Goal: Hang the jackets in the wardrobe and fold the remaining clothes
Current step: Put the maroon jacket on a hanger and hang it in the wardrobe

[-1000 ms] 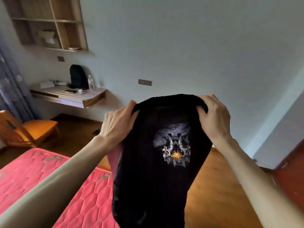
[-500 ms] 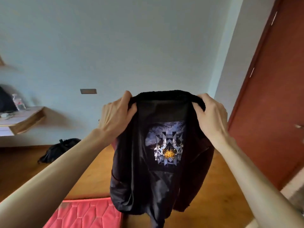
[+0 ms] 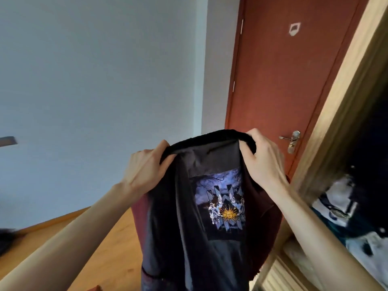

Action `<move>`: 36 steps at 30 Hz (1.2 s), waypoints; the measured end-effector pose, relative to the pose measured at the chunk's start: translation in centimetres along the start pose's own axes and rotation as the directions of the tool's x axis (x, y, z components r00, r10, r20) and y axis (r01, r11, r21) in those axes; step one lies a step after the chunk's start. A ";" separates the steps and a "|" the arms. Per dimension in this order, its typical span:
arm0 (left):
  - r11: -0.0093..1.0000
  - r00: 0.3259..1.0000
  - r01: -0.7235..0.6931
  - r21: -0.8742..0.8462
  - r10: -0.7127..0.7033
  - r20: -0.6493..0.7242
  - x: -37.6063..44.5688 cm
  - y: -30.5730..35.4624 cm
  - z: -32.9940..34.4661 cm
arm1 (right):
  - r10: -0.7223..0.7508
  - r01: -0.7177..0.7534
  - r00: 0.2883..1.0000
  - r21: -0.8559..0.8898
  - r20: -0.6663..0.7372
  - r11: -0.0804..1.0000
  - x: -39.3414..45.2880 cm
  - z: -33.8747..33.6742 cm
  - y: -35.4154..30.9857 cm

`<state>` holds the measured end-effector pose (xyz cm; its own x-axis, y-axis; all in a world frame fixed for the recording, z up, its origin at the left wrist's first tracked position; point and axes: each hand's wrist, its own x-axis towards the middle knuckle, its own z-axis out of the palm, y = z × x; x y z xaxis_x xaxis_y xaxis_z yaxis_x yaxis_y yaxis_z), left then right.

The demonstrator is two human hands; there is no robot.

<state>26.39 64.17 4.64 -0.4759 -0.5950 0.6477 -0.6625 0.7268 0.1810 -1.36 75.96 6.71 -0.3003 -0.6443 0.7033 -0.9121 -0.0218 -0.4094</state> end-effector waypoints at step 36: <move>0.258 0.815 -0.296 -0.920 0.571 -0.102 24.0 38.8 10.7 | 0.326 -0.548 0.710 -0.198 -0.625 0.813 -0.8 -33.8 13.0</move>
<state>-16.93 74.39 19.34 -0.7066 -0.0349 0.7068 0.5021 0.6790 0.5356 -22.43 102.05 20.50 -0.6847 0.0130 0.7287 -0.6322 0.4868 -0.6028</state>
